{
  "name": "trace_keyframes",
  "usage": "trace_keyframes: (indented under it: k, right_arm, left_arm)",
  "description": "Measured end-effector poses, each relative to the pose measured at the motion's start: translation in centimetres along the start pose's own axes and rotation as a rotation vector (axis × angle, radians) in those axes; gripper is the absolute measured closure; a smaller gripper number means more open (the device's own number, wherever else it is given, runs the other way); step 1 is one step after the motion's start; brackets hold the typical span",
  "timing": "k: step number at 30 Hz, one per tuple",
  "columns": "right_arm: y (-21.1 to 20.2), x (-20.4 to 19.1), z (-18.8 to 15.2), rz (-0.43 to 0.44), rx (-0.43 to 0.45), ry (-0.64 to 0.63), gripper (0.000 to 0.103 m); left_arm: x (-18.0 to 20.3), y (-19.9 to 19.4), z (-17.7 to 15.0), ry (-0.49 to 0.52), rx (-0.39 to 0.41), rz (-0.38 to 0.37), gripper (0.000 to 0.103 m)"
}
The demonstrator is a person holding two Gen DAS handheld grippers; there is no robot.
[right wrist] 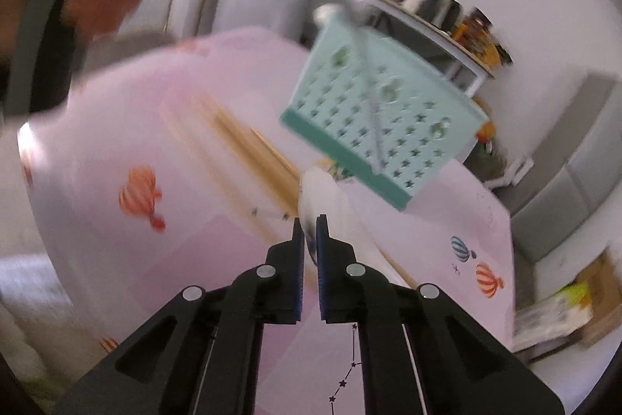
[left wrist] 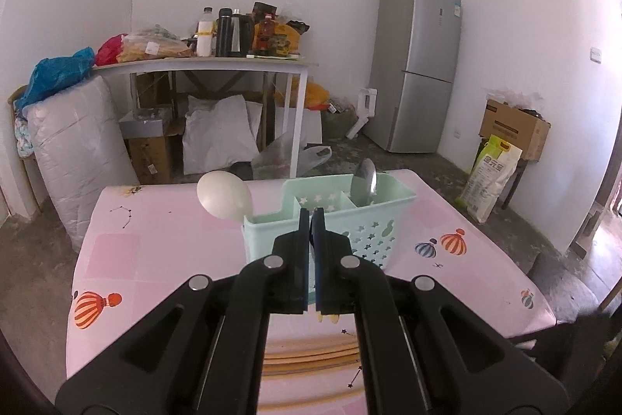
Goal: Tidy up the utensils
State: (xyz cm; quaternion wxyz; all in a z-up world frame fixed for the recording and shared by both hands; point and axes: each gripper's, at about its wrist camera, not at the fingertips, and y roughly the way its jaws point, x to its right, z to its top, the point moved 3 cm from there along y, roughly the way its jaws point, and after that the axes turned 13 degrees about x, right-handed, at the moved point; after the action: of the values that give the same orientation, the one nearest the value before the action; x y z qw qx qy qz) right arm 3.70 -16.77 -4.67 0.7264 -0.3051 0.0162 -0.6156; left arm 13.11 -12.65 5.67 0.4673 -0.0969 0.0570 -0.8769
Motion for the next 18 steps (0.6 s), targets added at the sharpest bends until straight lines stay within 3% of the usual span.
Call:
trace_keyframes:
  k: [11,18]
  right_arm:
    - [-2.5,8.0,1.0,0.033,0.152,0.473,0.098]
    - [-3.6,12.2,-0.1,0.076,0.217,0.682,0.099]
  left_arm:
    - [0.6,-0.6,0.7,0.039,0.018,0.032,0.103]
    - [0.8,-2.2,3.2,0.042,0.089,0.041,0.103]
